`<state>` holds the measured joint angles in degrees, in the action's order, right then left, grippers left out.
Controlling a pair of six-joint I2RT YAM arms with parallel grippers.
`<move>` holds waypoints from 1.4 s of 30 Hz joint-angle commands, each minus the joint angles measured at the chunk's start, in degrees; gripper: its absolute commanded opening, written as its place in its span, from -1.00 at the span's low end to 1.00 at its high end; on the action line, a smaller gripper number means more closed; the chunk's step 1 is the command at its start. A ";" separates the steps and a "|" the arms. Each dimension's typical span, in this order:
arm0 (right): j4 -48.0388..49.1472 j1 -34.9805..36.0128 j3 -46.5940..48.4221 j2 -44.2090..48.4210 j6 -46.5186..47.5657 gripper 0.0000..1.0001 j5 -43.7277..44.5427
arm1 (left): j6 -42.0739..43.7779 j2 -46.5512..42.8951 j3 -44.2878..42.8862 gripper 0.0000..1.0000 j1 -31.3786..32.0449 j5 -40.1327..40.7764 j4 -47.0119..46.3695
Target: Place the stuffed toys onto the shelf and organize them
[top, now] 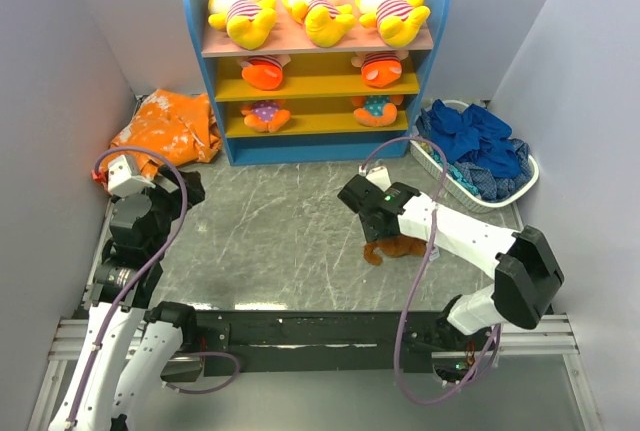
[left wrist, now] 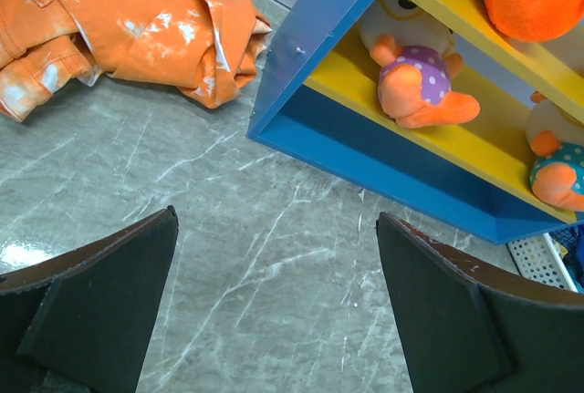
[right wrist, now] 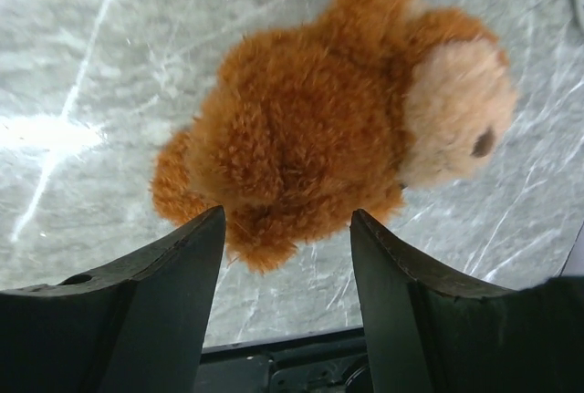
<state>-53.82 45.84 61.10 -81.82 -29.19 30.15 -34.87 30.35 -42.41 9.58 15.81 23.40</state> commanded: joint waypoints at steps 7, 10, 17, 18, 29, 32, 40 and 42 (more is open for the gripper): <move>5.49 -2.51 -2.40 -8.17 1.07 0.24 -0.01 | 0.77 -0.90 0.40 0.93 0.17 -0.70 -2.30; 5.92 -2.60 -1.77 -9.32 1.41 0.20 0.62 | 1.03 -0.73 0.31 0.93 0.17 -0.61 -2.22; 4.34 -4.18 0.42 -14.32 1.50 -0.06 2.19 | 0.95 -1.25 0.31 0.93 0.17 -0.34 -2.13; 4.08 -4.36 0.77 -15.98 1.59 -0.13 2.71 | 1.03 -1.26 0.31 0.93 0.17 -0.26 -2.13; 4.34 2.82 6.04 -13.55 12.47 -1.00 8.43 | 1.30 -1.17 0.23 0.93 0.17 -0.35 -2.30; 8.98 10.02 8.07 -11.61 22.13 -1.00 12.54 | 1.30 -1.34 0.23 0.93 0.17 0.01 -2.13; 30.66 14.01 7.02 -11.87 47.78 -1.00 3.70 | 1.47 -1.87 0.05 0.93 0.17 1.06 -1.78; 37.52 13.57 5.44 -11.96 52.72 -1.00 1.33 | 1.56 -1.96 0.05 0.93 0.17 1.50 -1.78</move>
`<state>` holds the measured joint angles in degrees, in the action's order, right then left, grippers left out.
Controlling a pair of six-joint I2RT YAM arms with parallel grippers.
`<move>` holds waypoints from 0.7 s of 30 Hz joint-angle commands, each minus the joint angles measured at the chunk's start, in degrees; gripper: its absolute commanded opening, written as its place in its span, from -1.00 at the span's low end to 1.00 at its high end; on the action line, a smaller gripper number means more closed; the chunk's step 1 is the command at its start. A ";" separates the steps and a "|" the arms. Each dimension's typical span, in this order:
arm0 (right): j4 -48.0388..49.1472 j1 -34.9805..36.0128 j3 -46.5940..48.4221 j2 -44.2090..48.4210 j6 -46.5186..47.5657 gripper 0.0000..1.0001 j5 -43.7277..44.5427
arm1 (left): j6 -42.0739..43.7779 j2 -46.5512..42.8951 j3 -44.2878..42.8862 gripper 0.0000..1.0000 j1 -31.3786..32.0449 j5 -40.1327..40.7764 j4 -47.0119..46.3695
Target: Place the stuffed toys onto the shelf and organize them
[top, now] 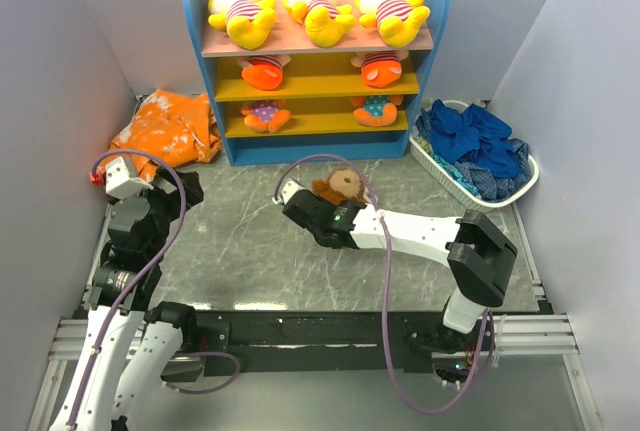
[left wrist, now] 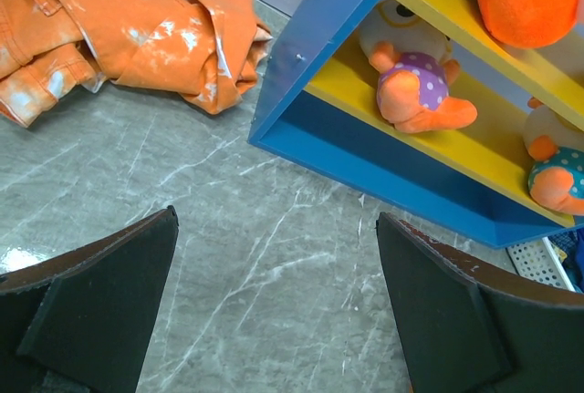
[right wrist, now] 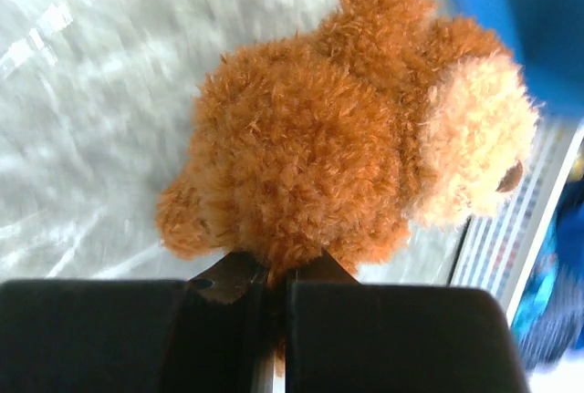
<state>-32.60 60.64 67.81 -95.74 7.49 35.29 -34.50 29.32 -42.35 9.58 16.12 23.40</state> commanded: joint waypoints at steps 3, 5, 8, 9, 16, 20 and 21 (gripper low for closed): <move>21.33 -2.37 -1.63 0.83 24.66 -1.00 -9.76 | 1.19 -1.02 -0.10 0.93 0.17 1.63 -1.69; 21.35 -4.91 -1.02 0.12 29.85 -1.00 -14.35 | 1.19 -1.20 -0.10 0.93 0.17 1.64 -1.69; 23.19 -8.60 0.74 -1.19 32.94 -1.00 -19.11 | 1.10 -1.11 -0.19 0.93 0.17 1.63 -1.60; 22.76 -9.57 2.92 -1.98 33.12 -1.00 -19.46 | 1.19 -1.20 -0.10 0.93 0.17 1.55 -1.69; 24.50 -13.62 7.43 -7.79 39.61 -1.00 -20.87 | 1.19 -1.20 -0.19 0.93 0.17 1.98 -1.51; 27.93 -14.50 7.69 -11.21 43.75 -1.00 -19.47 | 1.28 -1.28 -0.10 0.93 0.17 1.90 -1.51; 29.68 -14.85 7.60 -11.91 45.15 -1.00 -19.21 | 1.19 -1.20 -0.02 0.93 0.17 1.90 -1.51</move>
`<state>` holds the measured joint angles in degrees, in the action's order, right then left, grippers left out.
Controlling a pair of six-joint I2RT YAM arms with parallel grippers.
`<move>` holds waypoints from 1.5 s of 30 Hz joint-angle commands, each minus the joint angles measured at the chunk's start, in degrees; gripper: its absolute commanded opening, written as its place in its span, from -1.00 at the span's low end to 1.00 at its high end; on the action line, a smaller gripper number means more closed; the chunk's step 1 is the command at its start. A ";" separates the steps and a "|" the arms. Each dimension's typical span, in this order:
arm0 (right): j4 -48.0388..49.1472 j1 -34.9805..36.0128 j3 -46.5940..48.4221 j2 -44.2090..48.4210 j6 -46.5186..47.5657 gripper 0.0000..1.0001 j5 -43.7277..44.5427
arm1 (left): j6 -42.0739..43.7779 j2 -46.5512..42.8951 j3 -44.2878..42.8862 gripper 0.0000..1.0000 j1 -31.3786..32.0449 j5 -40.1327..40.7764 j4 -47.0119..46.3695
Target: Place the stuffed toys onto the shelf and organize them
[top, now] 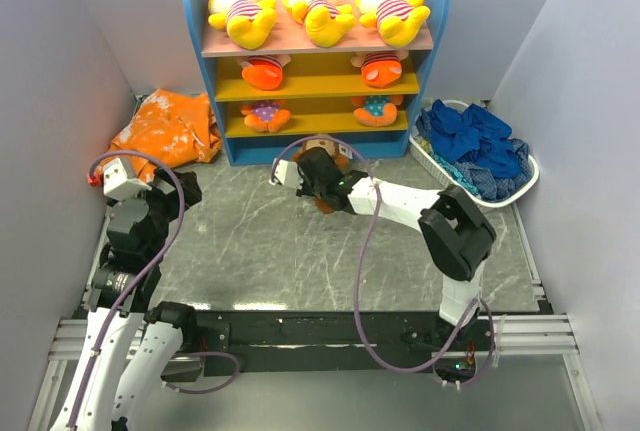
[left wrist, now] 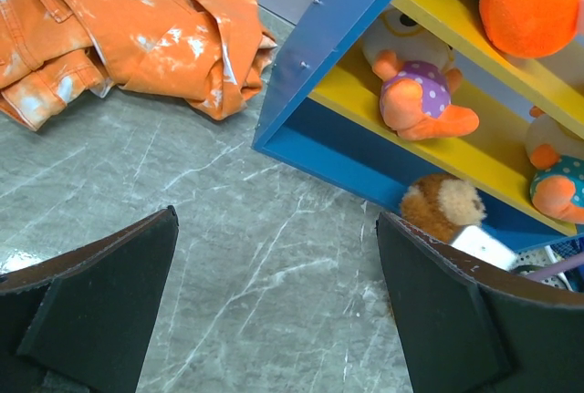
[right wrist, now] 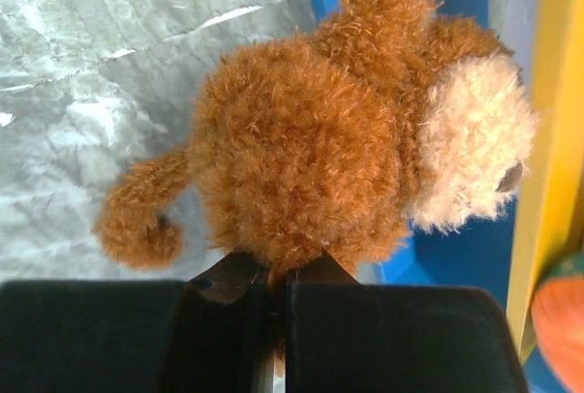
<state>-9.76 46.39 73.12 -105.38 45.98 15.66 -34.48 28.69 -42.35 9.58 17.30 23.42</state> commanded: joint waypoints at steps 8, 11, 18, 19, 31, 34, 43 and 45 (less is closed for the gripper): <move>13.53 -2.45 3.17 -6.85 13.08 -1.00 2.00 | 1.26 0.14 -0.19 0.93 0.17 0.37 -1.45; 16.35 -3.23 2.64 -7.99 14.93 -1.00 2.71 | 1.26 0.32 -0.10 0.93 0.17 0.10 -1.53; 21.70 -5.43 1.85 -9.05 18.44 -1.00 -0.01 | 1.34 1.28 -0.19 0.93 0.17 -0.25 -1.62; 21.97 -5.70 1.94 -9.31 18.80 -1.00 -0.28 | 1.26 1.46 -0.19 0.93 0.17 -0.25 -1.54; 25.93 -7.72 4.83 -12.74 21.44 -0.95 -0.81 | 1.43 2.25 -0.37 0.93 0.08 -0.07 -1.45; 27.07 -7.89 5.45 -13.53 21.17 -0.84 -1.07 | 1.52 2.51 -0.45 0.93 0.17 -0.07 -1.45; 29.01 -8.33 5.80 -14.32 20.56 -0.60 -0.98 | 1.43 2.69 -0.46 0.93 0.17 -0.07 -1.36; 29.44 -8.42 5.89 -14.50 20.56 -0.56 -0.90 | 1.52 2.78 -0.54 0.93 0.17 -0.07 -1.27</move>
<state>14.24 38.50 76.20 -119.35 66.74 14.26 -34.04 31.35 -42.35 9.58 17.41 23.44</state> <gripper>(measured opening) 0.208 0.966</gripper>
